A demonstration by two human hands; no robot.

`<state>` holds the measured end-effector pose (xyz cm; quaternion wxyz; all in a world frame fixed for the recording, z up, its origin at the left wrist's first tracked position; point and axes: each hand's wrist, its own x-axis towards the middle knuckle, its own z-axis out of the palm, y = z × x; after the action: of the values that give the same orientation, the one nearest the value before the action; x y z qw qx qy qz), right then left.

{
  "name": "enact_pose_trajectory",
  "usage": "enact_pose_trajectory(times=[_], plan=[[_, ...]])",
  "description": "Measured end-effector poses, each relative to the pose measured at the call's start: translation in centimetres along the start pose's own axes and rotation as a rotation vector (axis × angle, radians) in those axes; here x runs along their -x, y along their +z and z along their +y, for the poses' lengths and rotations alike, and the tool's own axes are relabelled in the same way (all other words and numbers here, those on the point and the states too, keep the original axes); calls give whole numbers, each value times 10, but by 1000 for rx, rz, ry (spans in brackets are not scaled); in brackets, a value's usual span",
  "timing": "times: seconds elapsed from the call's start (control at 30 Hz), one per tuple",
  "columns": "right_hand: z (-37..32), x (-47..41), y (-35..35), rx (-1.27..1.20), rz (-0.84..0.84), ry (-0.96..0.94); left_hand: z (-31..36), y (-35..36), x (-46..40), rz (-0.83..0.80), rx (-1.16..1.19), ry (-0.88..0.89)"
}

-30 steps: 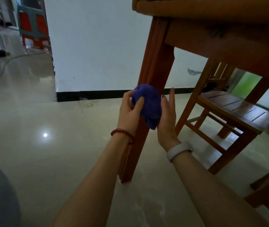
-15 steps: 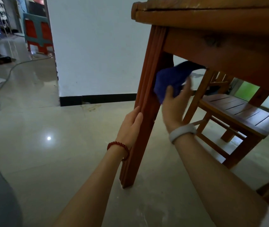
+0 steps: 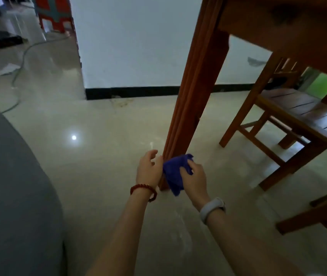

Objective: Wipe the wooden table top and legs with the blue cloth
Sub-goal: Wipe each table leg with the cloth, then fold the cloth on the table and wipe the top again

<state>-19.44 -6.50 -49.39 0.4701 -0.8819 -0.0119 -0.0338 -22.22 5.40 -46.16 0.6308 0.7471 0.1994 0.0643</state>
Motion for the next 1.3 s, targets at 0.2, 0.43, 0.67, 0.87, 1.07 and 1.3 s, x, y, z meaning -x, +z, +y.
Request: enact_pose_trajectory(times=[0.2, 0.43, 0.67, 0.87, 1.07, 1.3], plan=[[-39, 106, -7, -107, -97, 187, -19, -49, 122, 264, 95, -404], [-131, 210, -81, -110, -250, 346, 39, -100, 260, 354, 283, -691], [-217, 265, -202, -111, -448, 420, 130, -101, 341, 225, 503, -939], [-265, 287, -294, -135, -625, 376, 208, -81, 389, 94, 915, -864], [-296, 258, -376, -258, -718, 234, 306, -49, 403, 178, 1077, -549], [-291, 197, -521, -416, -788, 179, 424, 38, 403, 30, 978, -312]])
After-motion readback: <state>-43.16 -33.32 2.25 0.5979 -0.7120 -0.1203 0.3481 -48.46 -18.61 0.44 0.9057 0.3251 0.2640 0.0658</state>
